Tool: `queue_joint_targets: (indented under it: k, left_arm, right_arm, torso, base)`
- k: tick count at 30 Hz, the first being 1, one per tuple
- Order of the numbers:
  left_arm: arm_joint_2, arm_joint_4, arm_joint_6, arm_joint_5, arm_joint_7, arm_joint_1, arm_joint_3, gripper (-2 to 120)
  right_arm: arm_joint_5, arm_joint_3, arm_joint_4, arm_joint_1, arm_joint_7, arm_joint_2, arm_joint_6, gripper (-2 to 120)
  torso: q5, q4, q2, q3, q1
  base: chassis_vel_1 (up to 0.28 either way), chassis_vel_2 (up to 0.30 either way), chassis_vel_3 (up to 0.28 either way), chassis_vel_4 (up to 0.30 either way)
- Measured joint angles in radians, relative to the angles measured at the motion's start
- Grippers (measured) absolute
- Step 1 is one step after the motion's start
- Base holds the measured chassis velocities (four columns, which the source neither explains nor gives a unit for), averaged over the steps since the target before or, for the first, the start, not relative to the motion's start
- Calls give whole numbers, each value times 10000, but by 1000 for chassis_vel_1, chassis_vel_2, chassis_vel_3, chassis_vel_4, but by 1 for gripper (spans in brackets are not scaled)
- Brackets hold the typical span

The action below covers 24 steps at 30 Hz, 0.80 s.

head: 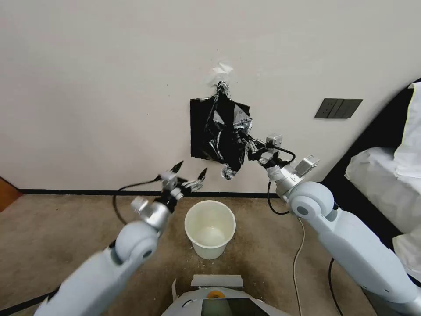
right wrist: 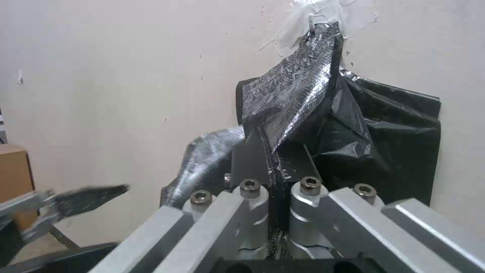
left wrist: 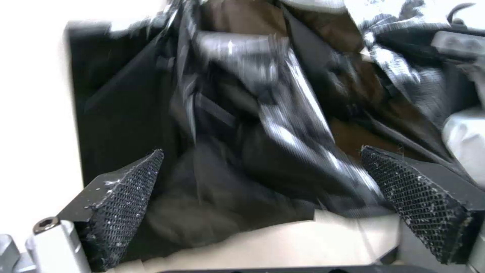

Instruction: Place a trash bag onto the trash bin.

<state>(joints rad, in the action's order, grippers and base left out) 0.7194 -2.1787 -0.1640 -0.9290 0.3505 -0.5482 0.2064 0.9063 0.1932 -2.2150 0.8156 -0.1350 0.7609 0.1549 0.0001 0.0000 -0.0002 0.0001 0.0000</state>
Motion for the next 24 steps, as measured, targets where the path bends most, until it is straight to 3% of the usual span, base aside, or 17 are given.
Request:
queue_joint_targets:
  k: [1,5,10,15,24]
  left_arm:
    - [0,0,0,0,0,0,0,100]
    - [-74,166,-482,-1057,591,2159,1277,100]
    - [103,214,-915,-1689,1113,3023,1907,100]
    - [441,319,-2037,-2366,1928,4386,2754,100]
    - [842,809,-2878,-3752,2590,6414,3652,100]
  right_arm:
    - [0,0,0,0,0,0,0,0]
    - [-261,-5,-14,110,32,-8,-14,0]
    - [-292,64,-59,180,35,-20,-25,0]
    - [-289,254,-165,345,35,-82,-39,0]
    - [-274,421,-274,460,39,-176,-66,0]
  torso:
    - [0,0,0,0,0]
    - [1,1,1,0,1]
    - [-2,2,1,0,0]
    - [1,-1,1,0,1]
    - [1,-1,2,-1,1]
  base:
    - [0,0,0,0]
    - [0,0,0,0]
    - [0,0,0,0]
    - [0,0,0,0]
    - [0,0,0,0]
